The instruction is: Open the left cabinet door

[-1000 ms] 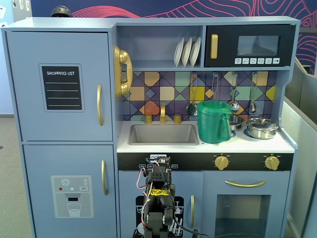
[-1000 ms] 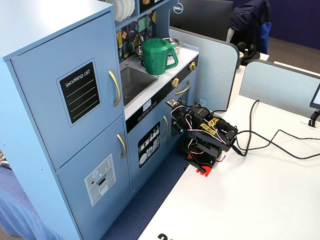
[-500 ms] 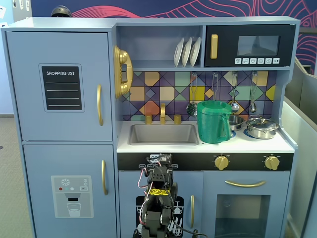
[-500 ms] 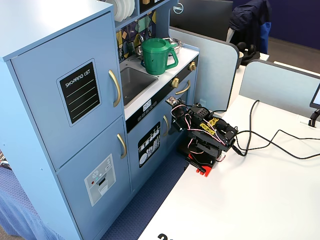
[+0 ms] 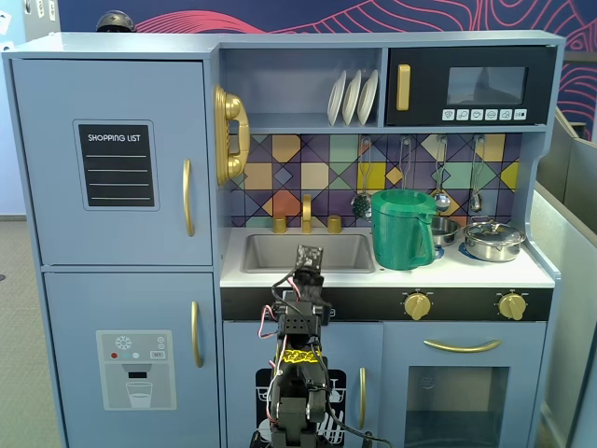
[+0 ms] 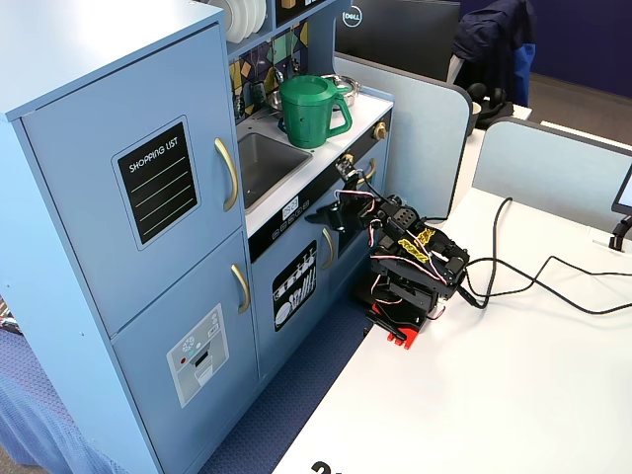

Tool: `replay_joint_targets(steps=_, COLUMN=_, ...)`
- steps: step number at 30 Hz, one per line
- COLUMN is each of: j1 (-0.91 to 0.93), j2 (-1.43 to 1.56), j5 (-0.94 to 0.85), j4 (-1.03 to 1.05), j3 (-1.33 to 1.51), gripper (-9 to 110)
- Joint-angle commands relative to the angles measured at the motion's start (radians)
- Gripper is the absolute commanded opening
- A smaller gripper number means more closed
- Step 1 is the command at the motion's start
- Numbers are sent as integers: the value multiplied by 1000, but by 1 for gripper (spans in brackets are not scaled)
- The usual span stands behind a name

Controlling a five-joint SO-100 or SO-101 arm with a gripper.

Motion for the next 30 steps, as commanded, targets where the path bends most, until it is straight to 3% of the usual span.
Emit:
replay_joint_targets(steps=1, j1=-23, j2=9, j5=-26, j4=-94, j3=-109, gripper=10)
replay_joint_targets(steps=10, j1=-84, j2=9, j5=-89, j4=-345, j3=-195, gripper=11)
replay_joint_targets(steps=30, j1=-561, j2=-129, j5=-376, j4=-701, j3=-304, gripper=12)
